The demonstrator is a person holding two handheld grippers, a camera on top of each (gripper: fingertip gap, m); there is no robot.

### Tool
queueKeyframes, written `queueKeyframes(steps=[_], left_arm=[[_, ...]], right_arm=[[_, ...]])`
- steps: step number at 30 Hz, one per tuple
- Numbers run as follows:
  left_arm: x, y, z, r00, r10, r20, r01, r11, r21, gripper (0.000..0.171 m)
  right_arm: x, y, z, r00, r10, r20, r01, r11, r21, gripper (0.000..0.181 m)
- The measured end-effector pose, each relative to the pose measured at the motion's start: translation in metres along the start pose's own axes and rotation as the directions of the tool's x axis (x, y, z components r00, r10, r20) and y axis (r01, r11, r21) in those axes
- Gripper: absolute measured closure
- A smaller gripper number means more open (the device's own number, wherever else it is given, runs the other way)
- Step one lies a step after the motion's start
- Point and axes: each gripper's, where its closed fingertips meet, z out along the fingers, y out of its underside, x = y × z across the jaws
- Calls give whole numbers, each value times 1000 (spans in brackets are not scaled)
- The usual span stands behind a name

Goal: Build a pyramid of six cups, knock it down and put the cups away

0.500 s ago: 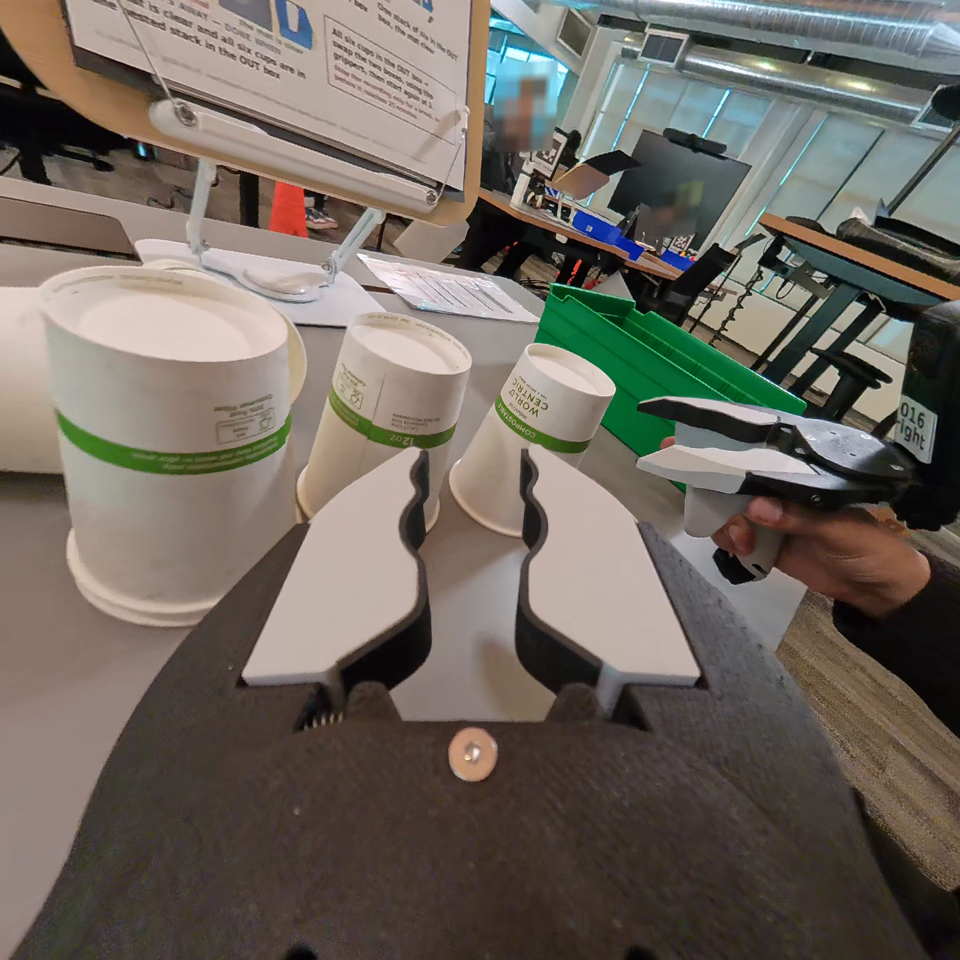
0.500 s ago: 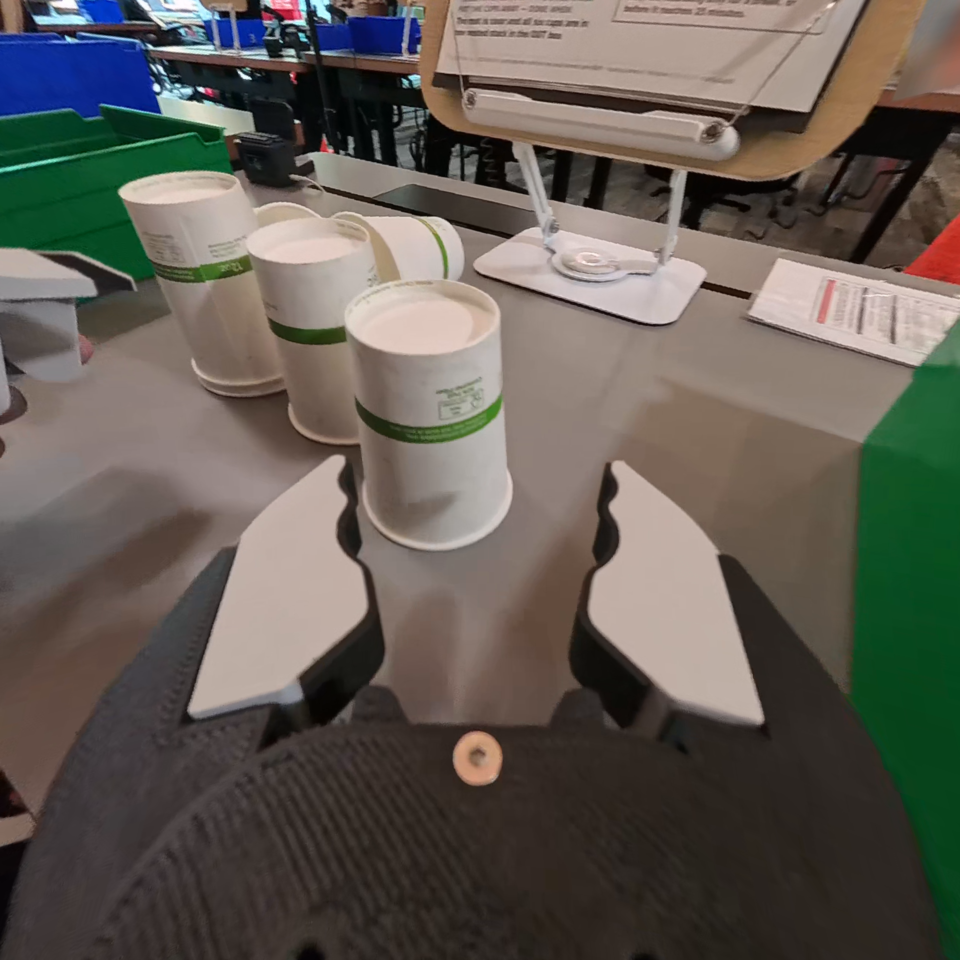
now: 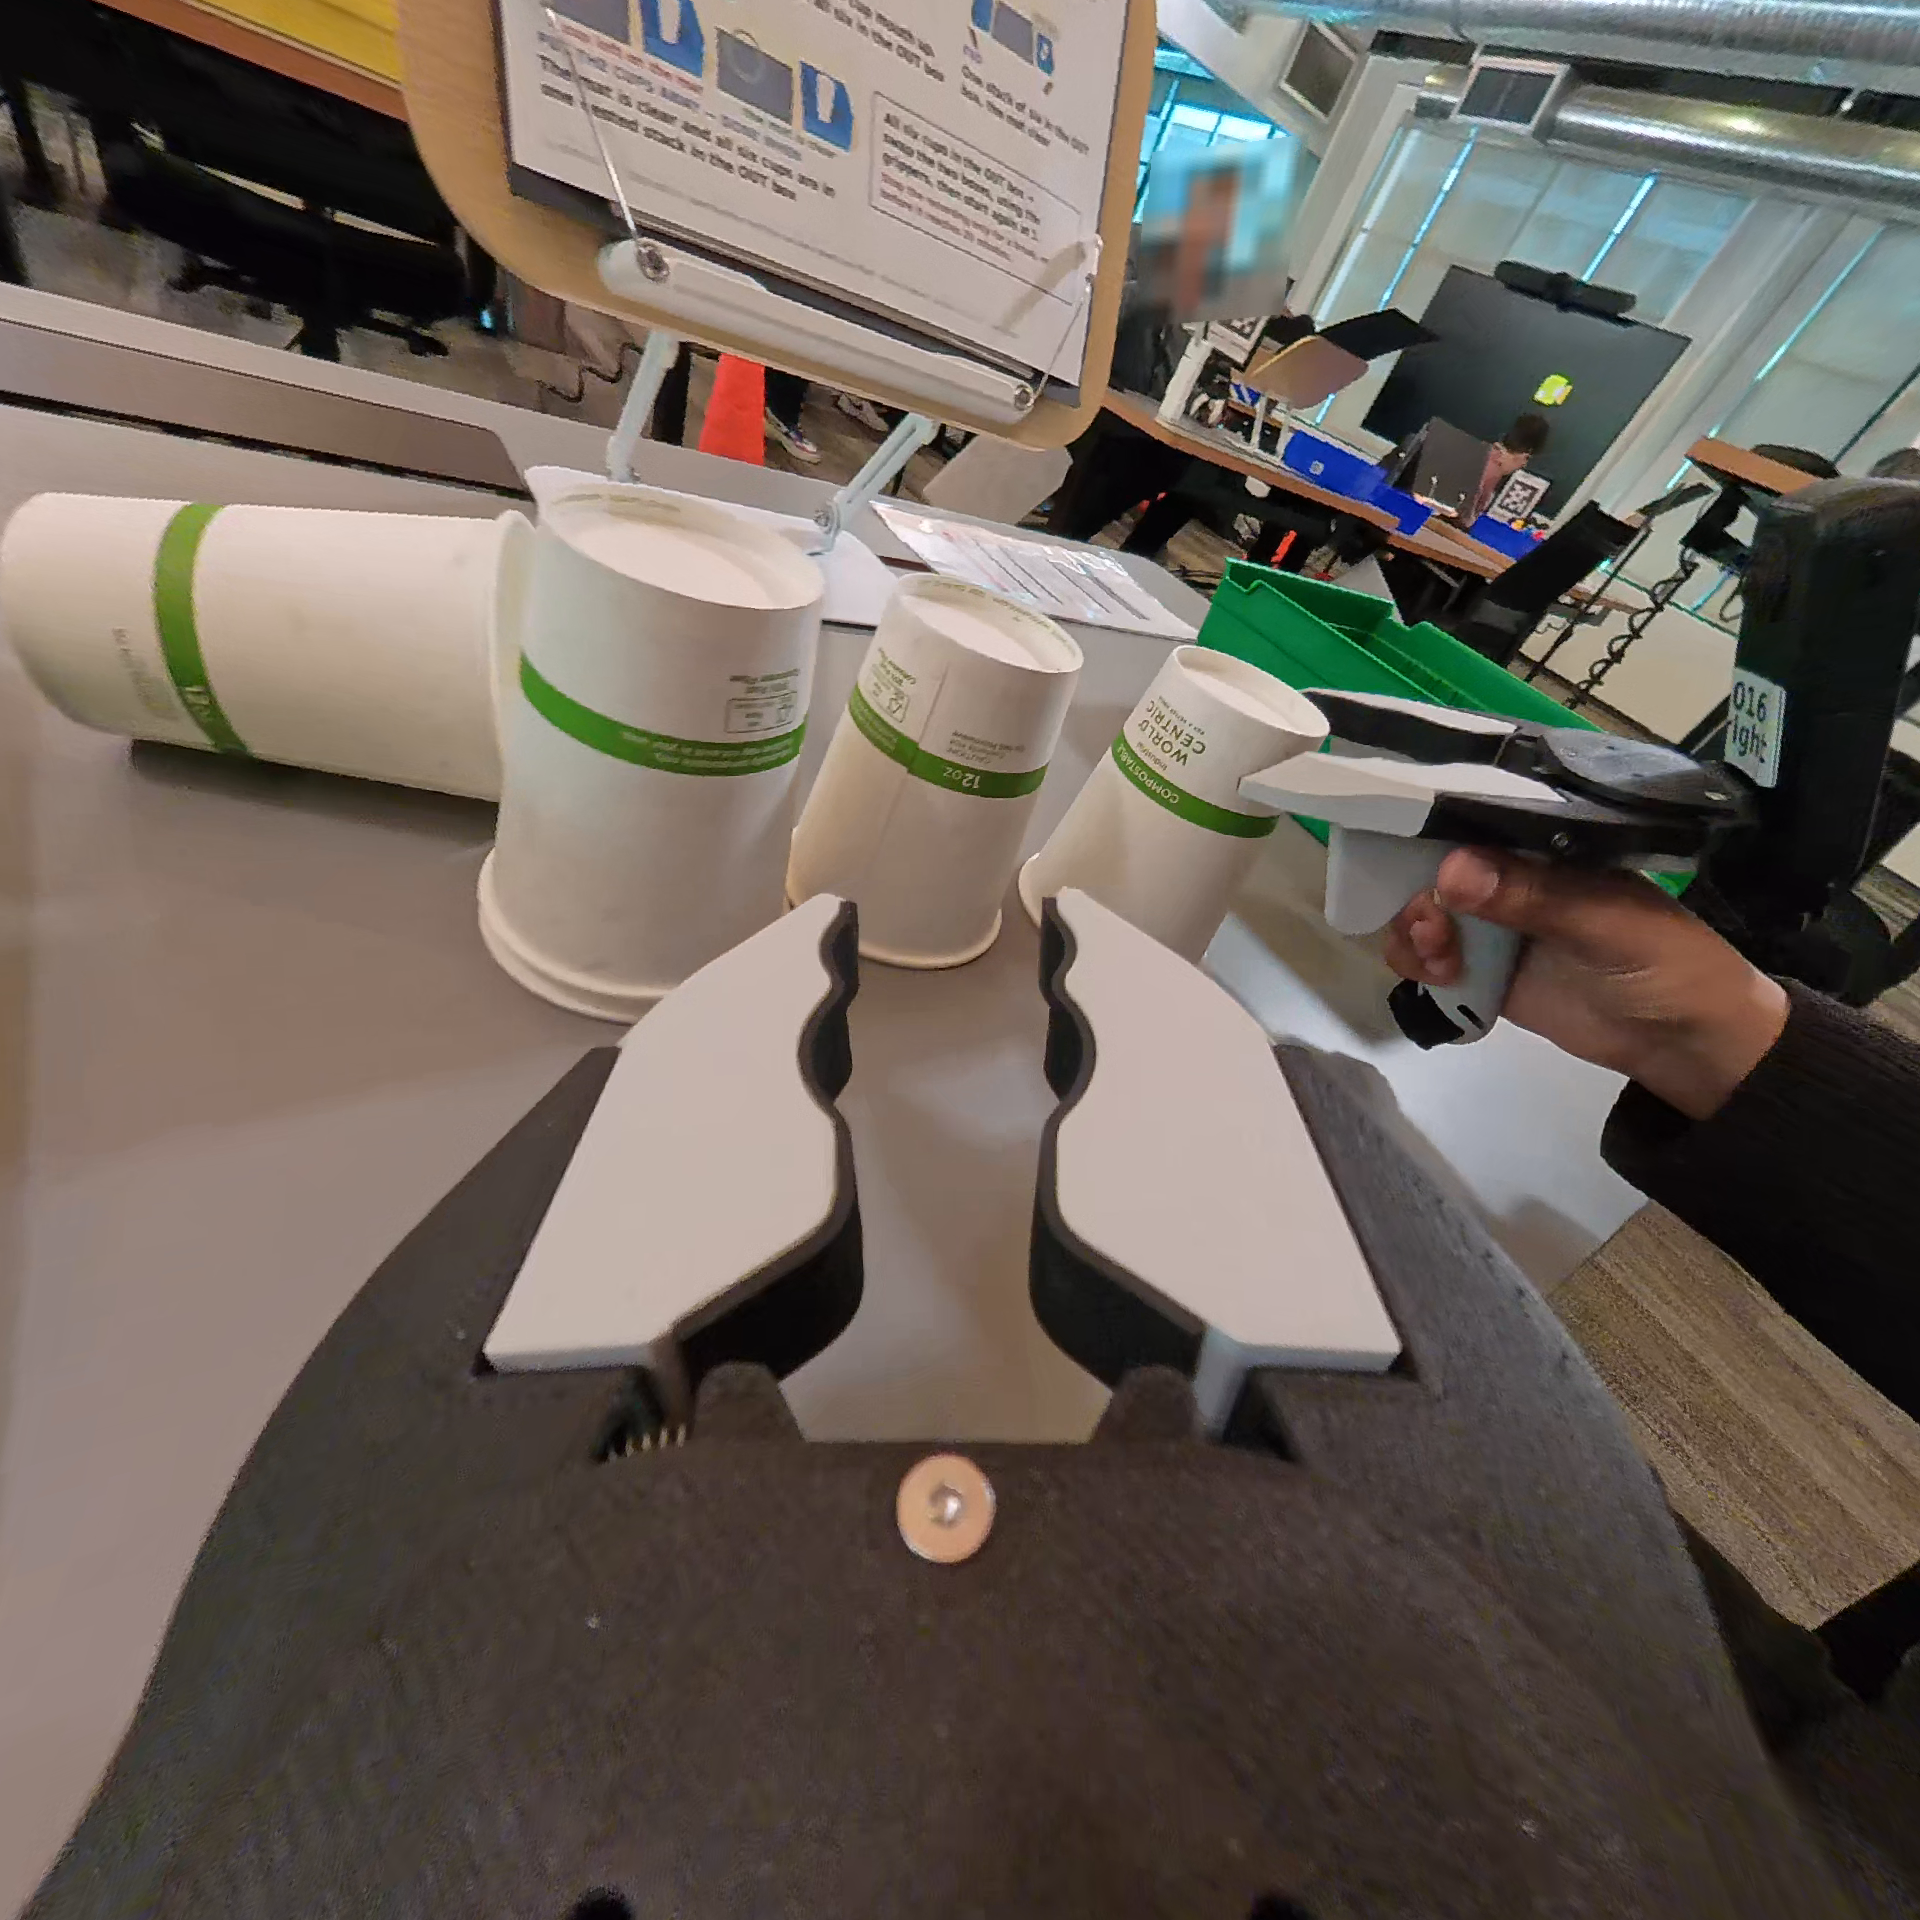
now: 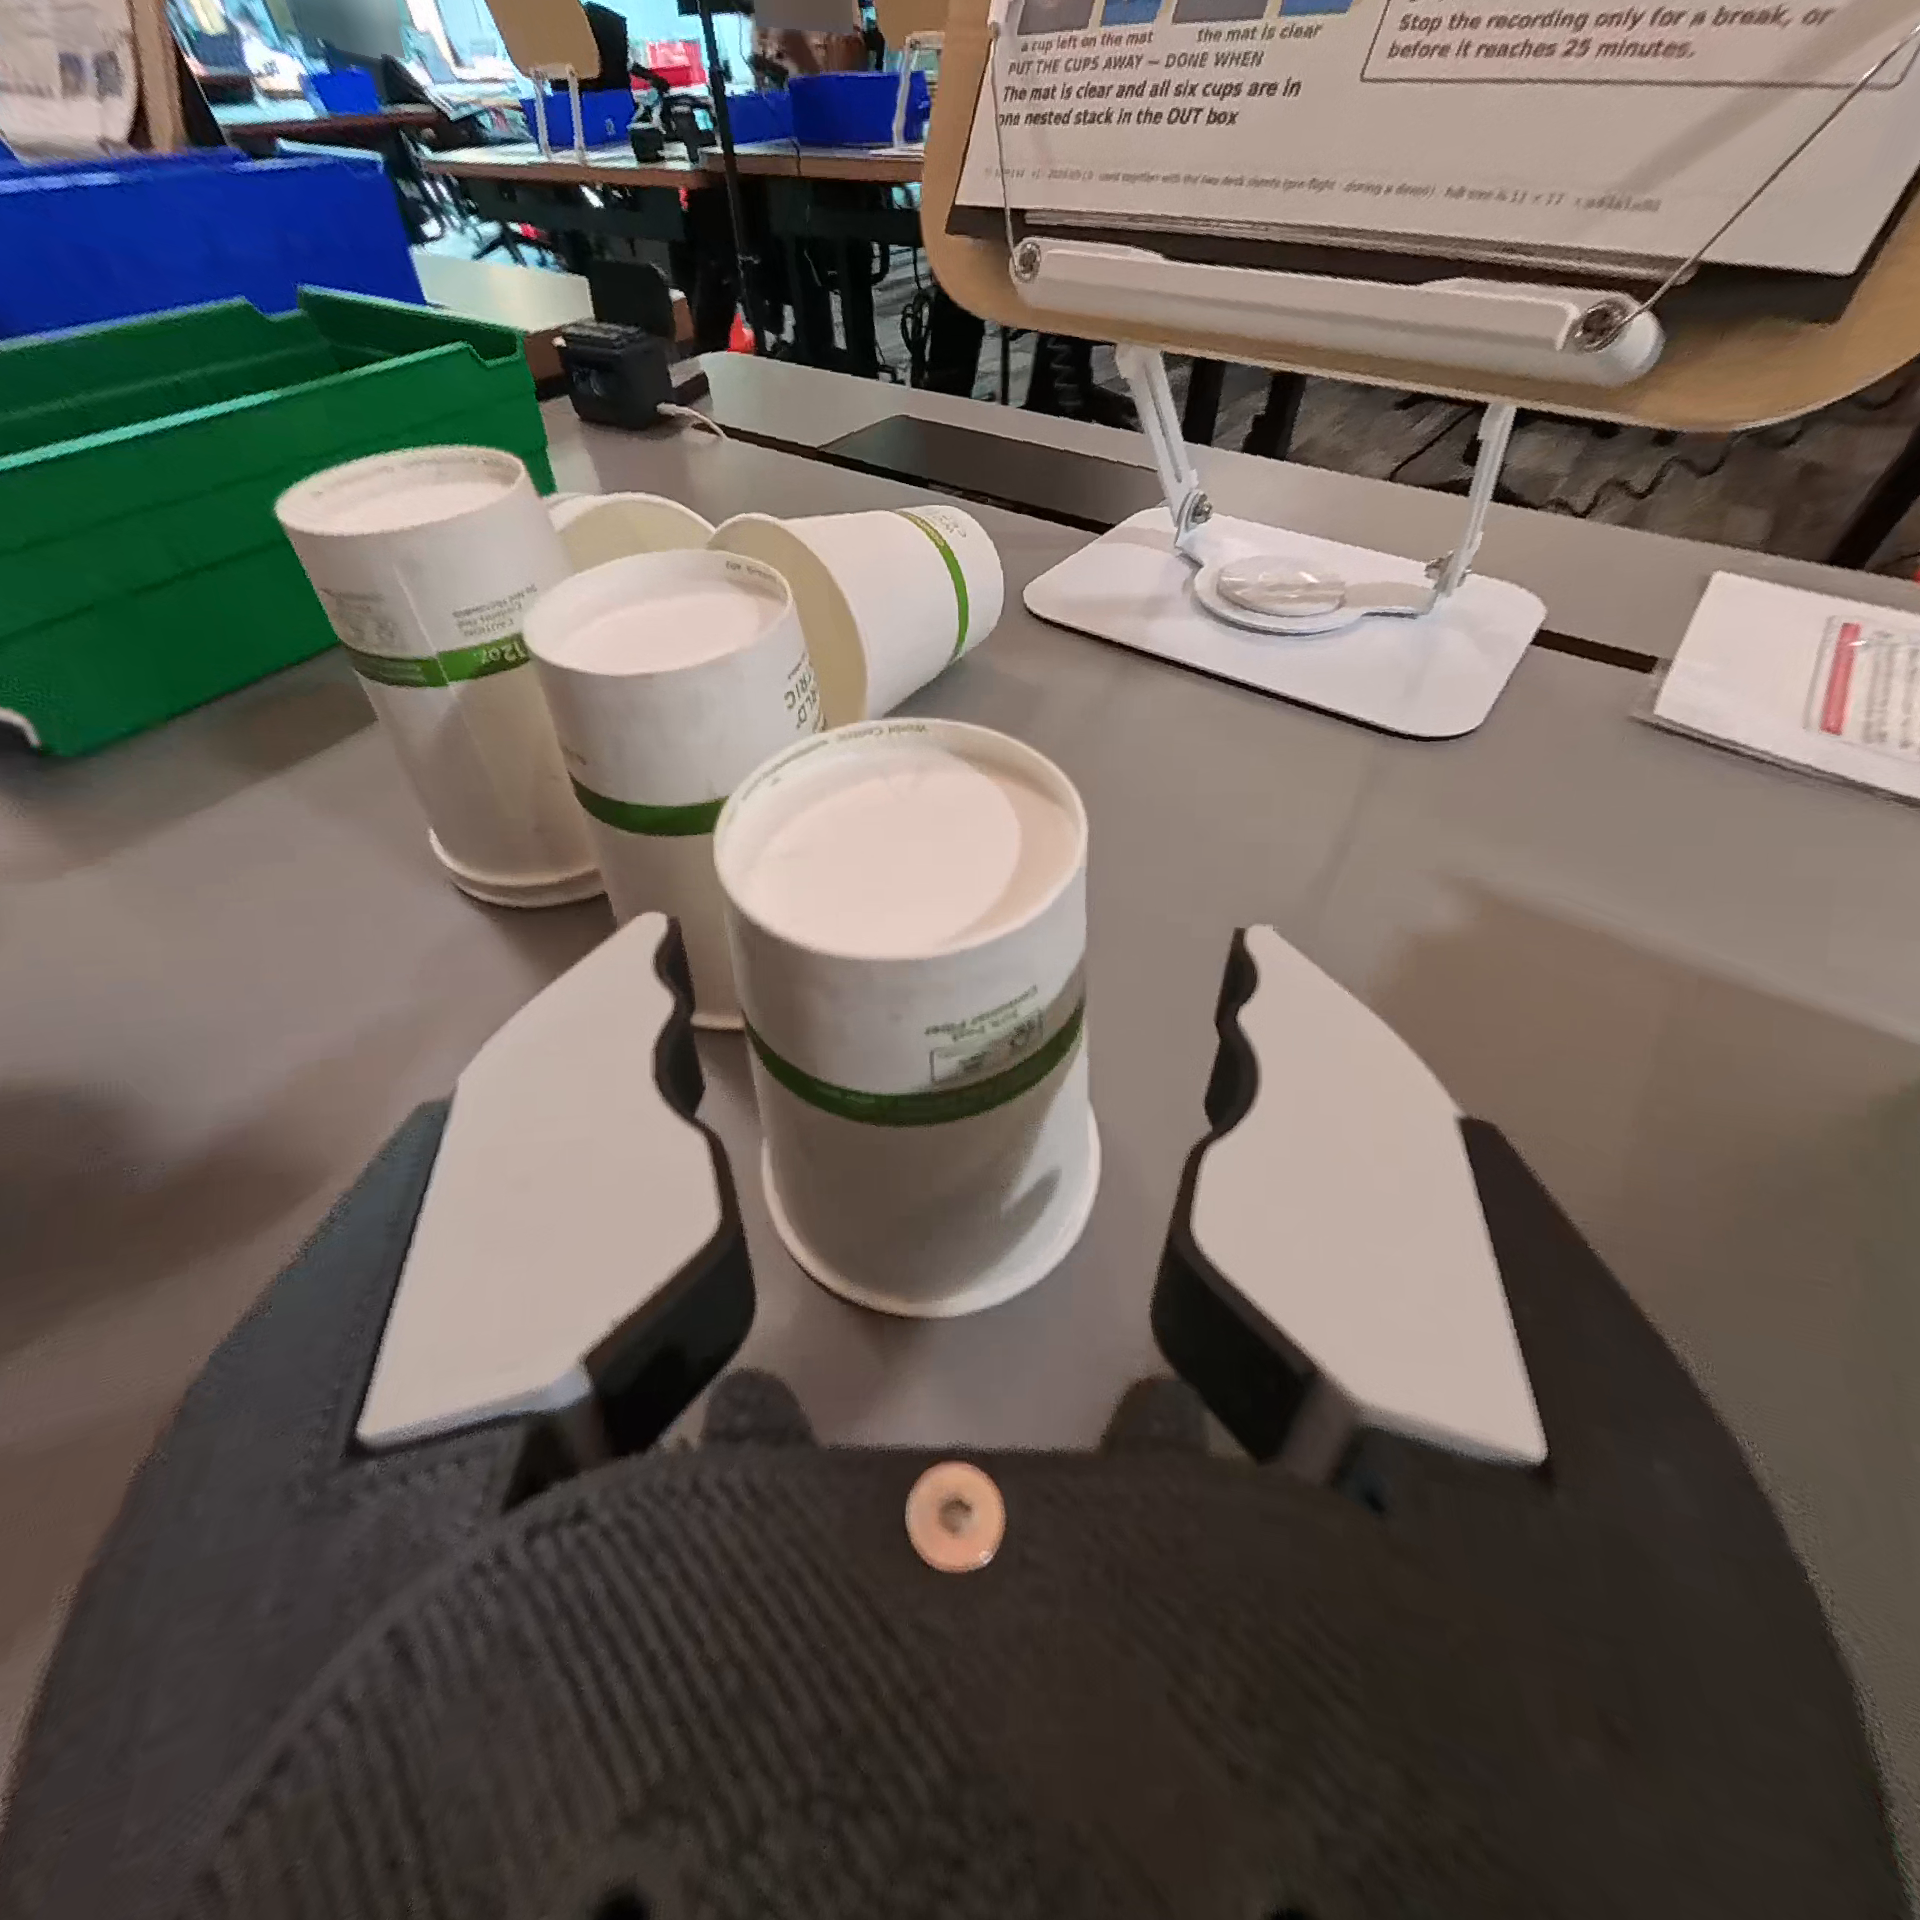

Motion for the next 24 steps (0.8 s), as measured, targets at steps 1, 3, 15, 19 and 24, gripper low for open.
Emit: queueKeyframes(steps=[1,3,15,19,24], left_arm=[[-1,0,-2,1000,-2,7,2,1000,2,137],[-3,1,-5,1000,-8,13,8,1000,1,137],[20,22,5,995,-10,-101,-1,994,-109,137],[42,34,12,974,-60,-216,22,985,-173,135],[86,32,22,896,-178,-406,111,977,-183,115]], right_arm=[[-1,-1,2,1000,20,12,-20,1000,5,83],[-3,-2,6,999,39,29,-40,999,10,84],[-12,-26,-5,986,72,152,-95,984,151,109],[-25,-51,-29,935,196,296,-280,920,274,109],[-46,-64,-59,879,245,409,-397,852,342,109]])
